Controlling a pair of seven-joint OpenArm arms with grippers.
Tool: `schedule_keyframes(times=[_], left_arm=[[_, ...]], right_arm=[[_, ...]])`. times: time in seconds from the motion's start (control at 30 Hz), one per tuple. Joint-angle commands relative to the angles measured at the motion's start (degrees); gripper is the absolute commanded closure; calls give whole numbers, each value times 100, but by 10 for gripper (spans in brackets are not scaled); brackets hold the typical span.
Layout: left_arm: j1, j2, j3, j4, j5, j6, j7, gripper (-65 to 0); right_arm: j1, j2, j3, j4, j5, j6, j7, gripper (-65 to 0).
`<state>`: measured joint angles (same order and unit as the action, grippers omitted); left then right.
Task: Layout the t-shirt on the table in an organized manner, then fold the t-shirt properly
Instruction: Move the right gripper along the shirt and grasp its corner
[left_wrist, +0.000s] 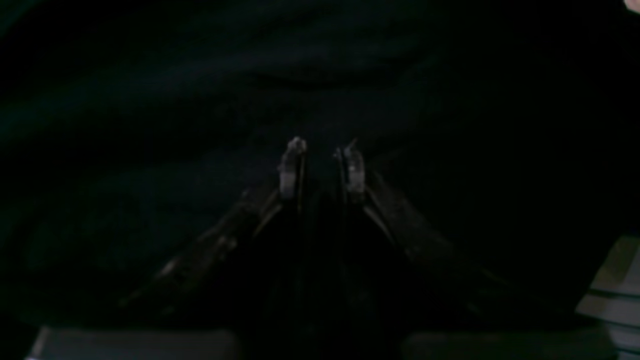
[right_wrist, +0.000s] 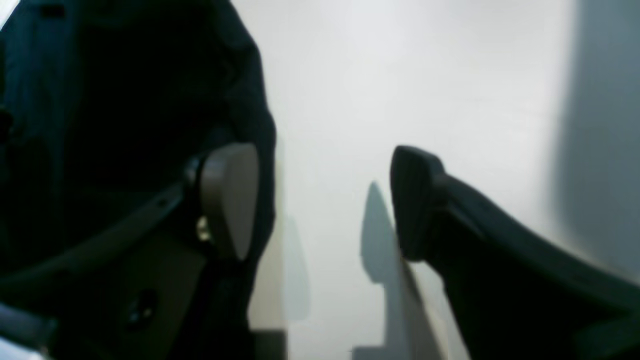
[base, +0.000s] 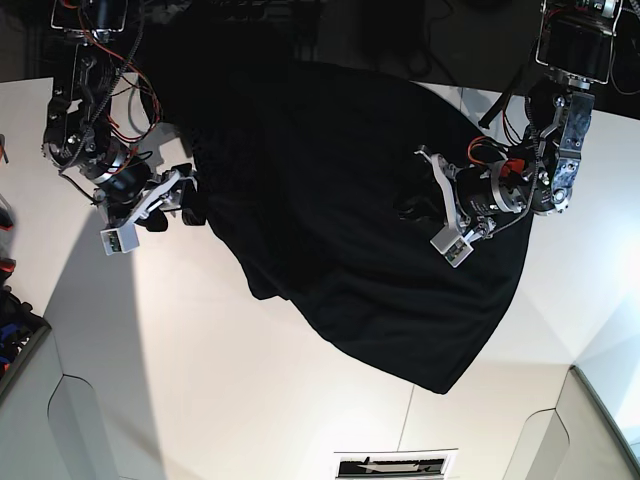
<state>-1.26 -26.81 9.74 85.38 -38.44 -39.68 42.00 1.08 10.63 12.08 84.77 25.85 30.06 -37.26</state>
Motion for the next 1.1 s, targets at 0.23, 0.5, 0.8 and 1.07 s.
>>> schedule_keyframes(times=[0.23,0.5,0.8,1.07], left_arm=[[-63,-63,-44,90,-94,-32,-155,-132],[-63,-63,-44,90,-94,-32,-157,-132],[-63,-61,-44,90,-96,-32,-192,-132],[-66,-50,-42,-63,153,-32,-216,-132]], right_arm=[[127,59,-557,-260,118,170,127,-411],[127,42,-1296,-260,107,166,125,-403],[129,-199,-1294,-260,107,168,129,0],[308,-258,-1069,-63,-166,164,570,0]])
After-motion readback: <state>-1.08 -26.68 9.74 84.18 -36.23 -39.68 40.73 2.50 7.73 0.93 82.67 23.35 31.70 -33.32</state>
